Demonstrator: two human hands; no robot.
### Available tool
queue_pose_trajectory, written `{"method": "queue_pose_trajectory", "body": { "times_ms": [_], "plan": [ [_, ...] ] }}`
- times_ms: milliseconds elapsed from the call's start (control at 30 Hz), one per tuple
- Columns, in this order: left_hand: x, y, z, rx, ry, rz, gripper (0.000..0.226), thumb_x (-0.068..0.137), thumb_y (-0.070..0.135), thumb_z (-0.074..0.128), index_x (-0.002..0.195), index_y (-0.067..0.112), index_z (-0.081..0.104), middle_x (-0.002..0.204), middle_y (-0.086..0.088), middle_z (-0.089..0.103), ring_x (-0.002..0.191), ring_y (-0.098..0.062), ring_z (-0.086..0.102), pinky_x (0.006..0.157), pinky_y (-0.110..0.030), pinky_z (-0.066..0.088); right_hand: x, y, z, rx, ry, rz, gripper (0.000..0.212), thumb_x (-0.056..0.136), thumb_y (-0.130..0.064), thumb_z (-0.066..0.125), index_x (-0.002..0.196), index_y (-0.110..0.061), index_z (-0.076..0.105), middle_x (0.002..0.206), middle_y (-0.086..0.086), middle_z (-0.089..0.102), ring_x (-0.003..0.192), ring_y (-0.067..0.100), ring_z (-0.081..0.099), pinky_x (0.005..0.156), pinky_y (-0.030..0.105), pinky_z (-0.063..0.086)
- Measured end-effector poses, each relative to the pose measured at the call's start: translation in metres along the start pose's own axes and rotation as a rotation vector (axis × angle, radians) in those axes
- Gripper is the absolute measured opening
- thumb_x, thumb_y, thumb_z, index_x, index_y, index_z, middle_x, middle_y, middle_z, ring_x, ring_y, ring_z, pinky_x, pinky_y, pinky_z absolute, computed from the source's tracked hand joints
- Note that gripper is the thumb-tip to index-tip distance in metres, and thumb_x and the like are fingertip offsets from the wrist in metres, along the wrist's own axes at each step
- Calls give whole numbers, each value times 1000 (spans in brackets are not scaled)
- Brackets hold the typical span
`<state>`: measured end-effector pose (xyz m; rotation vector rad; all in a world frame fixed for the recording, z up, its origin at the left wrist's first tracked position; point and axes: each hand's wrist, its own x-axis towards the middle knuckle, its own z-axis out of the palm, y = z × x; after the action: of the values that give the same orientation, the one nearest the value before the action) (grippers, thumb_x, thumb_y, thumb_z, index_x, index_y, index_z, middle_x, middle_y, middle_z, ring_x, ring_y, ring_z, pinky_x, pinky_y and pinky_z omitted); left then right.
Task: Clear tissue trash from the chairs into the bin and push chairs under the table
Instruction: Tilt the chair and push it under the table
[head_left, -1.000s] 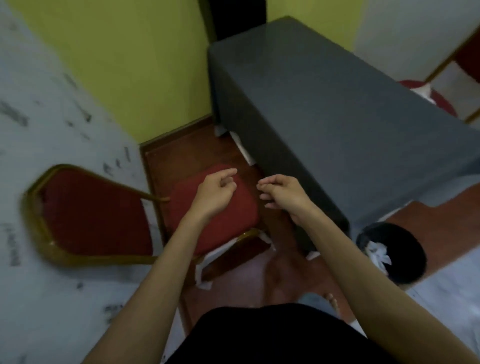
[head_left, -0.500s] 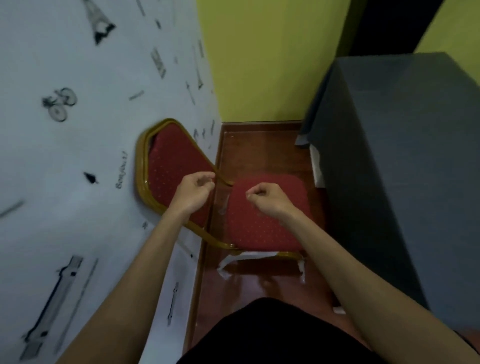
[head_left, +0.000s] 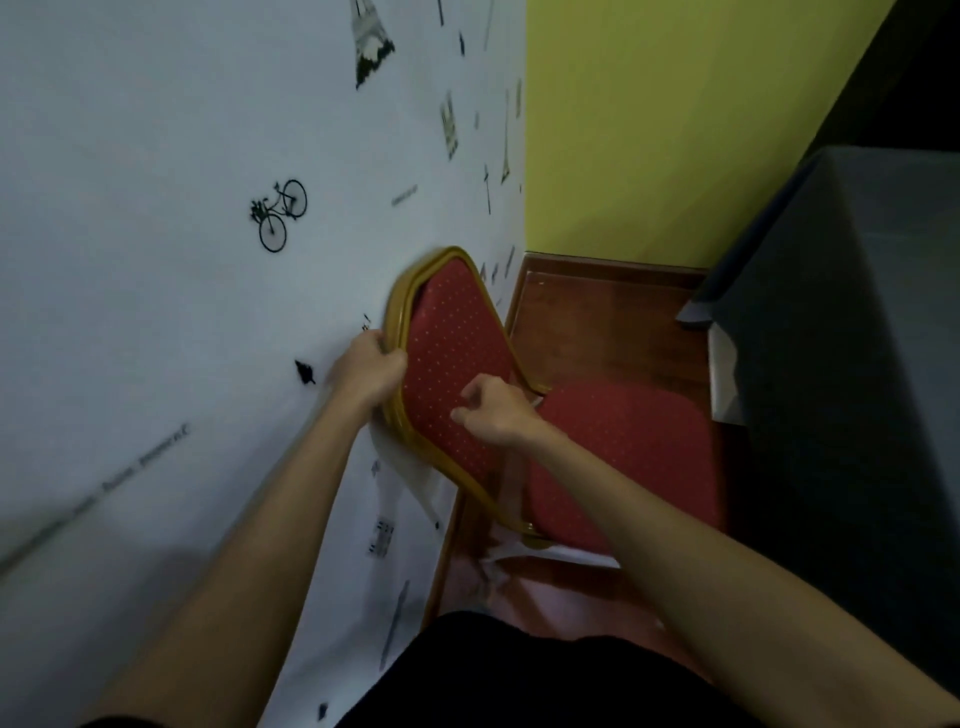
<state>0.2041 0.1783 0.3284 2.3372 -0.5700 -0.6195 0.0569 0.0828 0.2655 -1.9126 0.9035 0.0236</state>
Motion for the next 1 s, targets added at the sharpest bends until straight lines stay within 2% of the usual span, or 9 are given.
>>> {"method": "queue_pose_trajectory", "body": {
  "times_ms": [100, 267, 367, 433, 533, 667, 800, 900, 1000],
  "plan": [
    [22, -3, 3, 9, -132, -33, 32, 73, 22, 53, 96, 9, 70, 96, -17, 73, 90, -34, 69, 87, -50, 58, 22, -14, 22, -40, 11, 5, 40, 88, -34, 69, 121, -16, 57, 110, 3, 63, 93, 20, 58, 73, 30, 44],
    [57, -5, 10, -80, -133, -76, 36, 85, 35, 57, 106, 8, 68, 100, -15, 73, 93, -35, 69, 85, -49, 58, 43, -16, 40, -78, 1, 64, 67, 74, -42, 81, 125, -13, 50, 119, 8, 62, 108, 29, 61, 83, 38, 52],
    [69, 0, 12, -73, -240, -108, 26, 86, 44, 65, 94, 19, 61, 93, -5, 70, 82, -29, 69, 59, -36, 58, 43, -10, 55, -92, -122, 125, 125, 67, -53, 86, 157, -10, 11, 157, 17, 31, 140, 37, 37, 113, 47, 38],
    [69, 6, 20, -77, -326, -121, 28, 80, 48, 70, 90, 26, 56, 84, 3, 67, 75, -20, 67, 50, -28, 51, 40, -2, 63, -63, -133, 192, 143, 68, -58, 84, 157, -8, -16, 167, 18, 1, 150, 41, 17, 120, 50, 26],
    [68, 16, 40, -149, -423, -134, 44, 73, 50, 73, 103, 19, 62, 88, -1, 72, 78, -24, 72, 55, -34, 60, 29, 11, 71, -24, 30, 286, 136, 74, -57, 78, 156, -9, -19, 167, 21, -8, 149, 46, 15, 119, 53, 26],
    [68, 30, 77, -228, -555, -106, 37, 76, 44, 73, 100, 17, 66, 75, -4, 78, 64, -27, 76, 47, -34, 58, 1, 38, 63, 55, 308, 353, 109, 80, -44, 65, 159, -13, -4, 165, 21, 14, 145, 45, 27, 113, 54, 33],
    [78, 80, 122, -240, -640, 7, 36, 82, 36, 74, 111, 18, 67, 98, -6, 77, 86, -27, 75, 63, -40, 60, -27, 73, 33, 31, 402, 396, 103, 79, -43, 66, 159, -15, 6, 161, 22, 27, 137, 48, 40, 108, 56, 40],
    [76, 111, 155, -261, -606, -4, 35, 82, 12, 75, 115, 7, 66, 105, -15, 74, 87, -30, 72, 75, -46, 59, -49, 89, 19, 66, 459, 427, 102, 77, -39, 67, 159, -15, 11, 159, 22, 32, 133, 47, 45, 108, 54, 42],
    [64, 120, 178, -240, -650, 1, 43, 76, 9, 77, 118, 7, 64, 108, -14, 73, 95, -33, 71, 87, -50, 58, -69, 101, 7, 112, 536, 467, 98, 74, -33, 66, 158, -15, 20, 155, 21, 40, 130, 45, 49, 106, 51, 45]
  ]
}}
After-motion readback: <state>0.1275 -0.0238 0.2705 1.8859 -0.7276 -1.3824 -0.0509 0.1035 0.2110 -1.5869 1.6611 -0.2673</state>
